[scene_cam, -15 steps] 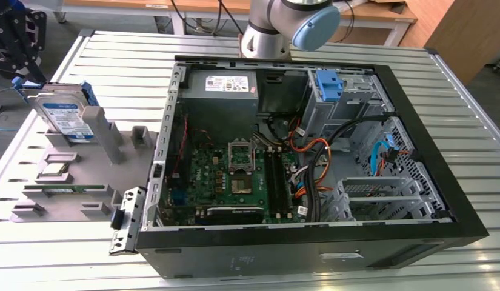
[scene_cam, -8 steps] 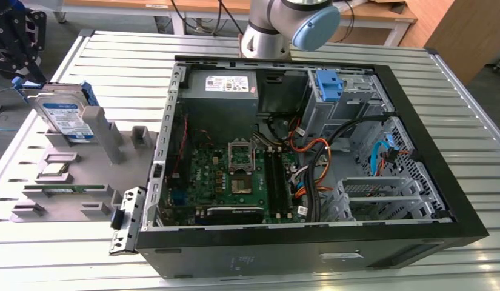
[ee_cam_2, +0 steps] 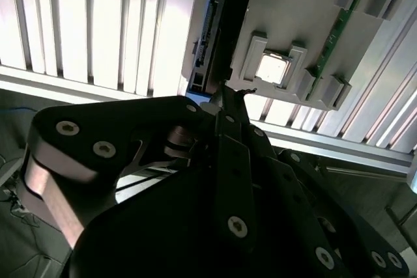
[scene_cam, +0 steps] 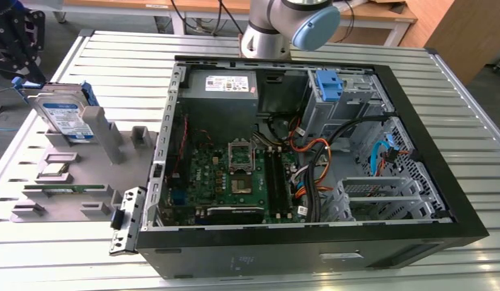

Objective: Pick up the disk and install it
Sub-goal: 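Pick up the disk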

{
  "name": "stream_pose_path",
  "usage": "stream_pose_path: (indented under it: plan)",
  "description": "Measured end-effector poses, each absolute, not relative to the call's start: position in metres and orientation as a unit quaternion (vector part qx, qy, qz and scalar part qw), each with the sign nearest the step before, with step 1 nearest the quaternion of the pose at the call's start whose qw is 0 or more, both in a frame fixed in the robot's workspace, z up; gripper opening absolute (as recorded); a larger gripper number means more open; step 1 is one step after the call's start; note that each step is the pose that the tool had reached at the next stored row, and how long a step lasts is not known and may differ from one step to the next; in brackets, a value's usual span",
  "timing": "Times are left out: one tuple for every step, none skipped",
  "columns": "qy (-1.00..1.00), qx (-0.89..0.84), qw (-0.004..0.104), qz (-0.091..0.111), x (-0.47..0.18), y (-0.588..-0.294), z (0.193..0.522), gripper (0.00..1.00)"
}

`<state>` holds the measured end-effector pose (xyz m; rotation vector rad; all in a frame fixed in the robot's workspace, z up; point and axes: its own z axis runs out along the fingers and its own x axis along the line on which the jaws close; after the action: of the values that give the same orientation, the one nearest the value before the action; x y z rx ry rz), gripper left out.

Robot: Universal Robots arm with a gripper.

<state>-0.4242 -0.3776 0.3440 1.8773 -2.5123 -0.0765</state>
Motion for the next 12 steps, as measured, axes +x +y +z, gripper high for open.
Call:
stream_pose_path:
  plan:
    - [-0.797,0.603,0.002,-0.024,-0.4243,-0.3776,0.3440,0.10]
    - [-0.793,0.609,0.003,-0.024,-0.4243,-0.3776,0.3440,0.10]
    - [-0.789,0.614,0.003,-0.024,-0.4243,-0.3776,0.3440,0.10]
    - [-0.785,0.619,0.003,-0.024,-0.4242,-0.3776,0.3440,0.10]
    - [-0.780,0.625,0.003,-0.024,-0.4242,-0.3776,0.3440,0.10]
    - [-0.776,0.630,0.003,-0.024,-0.4242,-0.3776,0.3439,0.10]
    - [-0.772,0.636,0.003,-0.024,-0.4242,-0.3776,0.3439,0.10]
    - [-0.768,0.639,0.004,-0.024,-0.4242,-0.3776,0.3440,0.10]
    - [-0.767,0.641,0.004,-0.024,-0.4243,-0.3776,0.3440,0.10]
    - [-0.767,0.641,0.004,-0.024,-0.4243,-0.3776,0.3440,0.10]
    - [-0.767,0.641,0.004,-0.024,-0.4243,-0.3776,0.3439,0.10]
    - [-0.767,0.641,0.004,-0.024,-0.4242,-0.3776,0.3439,0.10]
